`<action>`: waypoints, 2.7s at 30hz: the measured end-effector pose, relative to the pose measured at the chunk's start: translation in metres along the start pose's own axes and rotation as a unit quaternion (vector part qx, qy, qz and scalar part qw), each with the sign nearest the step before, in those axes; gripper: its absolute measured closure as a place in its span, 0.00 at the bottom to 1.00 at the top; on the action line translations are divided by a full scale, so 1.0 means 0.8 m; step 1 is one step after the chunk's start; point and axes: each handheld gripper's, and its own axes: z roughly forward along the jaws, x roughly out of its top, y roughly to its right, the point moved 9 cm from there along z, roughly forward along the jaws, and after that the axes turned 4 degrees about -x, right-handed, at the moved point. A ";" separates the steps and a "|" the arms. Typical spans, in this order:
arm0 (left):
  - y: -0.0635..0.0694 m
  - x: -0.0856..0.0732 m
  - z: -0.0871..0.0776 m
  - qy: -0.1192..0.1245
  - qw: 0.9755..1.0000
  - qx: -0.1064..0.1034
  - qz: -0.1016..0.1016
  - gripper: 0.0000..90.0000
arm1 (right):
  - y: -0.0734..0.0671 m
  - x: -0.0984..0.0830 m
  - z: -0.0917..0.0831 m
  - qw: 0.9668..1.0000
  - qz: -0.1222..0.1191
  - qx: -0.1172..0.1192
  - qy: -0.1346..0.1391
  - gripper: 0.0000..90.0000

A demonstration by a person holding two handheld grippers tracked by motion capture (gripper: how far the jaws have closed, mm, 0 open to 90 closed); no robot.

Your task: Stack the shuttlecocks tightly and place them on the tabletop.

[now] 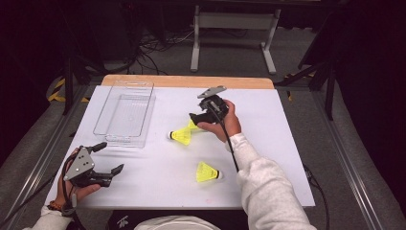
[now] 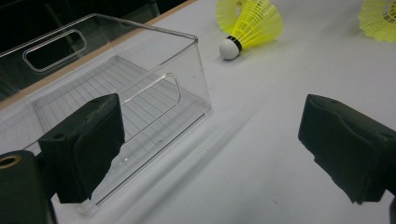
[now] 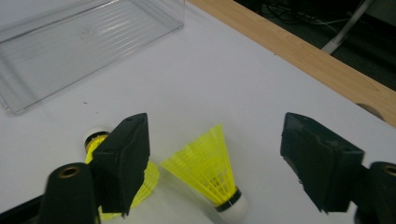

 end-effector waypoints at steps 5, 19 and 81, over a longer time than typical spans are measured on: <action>0.001 0.001 0.001 0.001 1.000 -0.002 0.001 0.09 | -0.011 0.006 0.034 0.998 -0.022 -0.012 -0.060 0.36; 0.003 0.001 0.003 0.000 1.000 -0.010 0.002 0.09 | 0.001 -0.012 0.088 0.982 -0.054 -0.046 -0.172 0.68; 0.003 -0.005 0.010 -0.020 1.000 -0.011 -0.001 0.09 | 0.078 -0.138 -0.045 0.994 0.099 0.037 0.036 0.78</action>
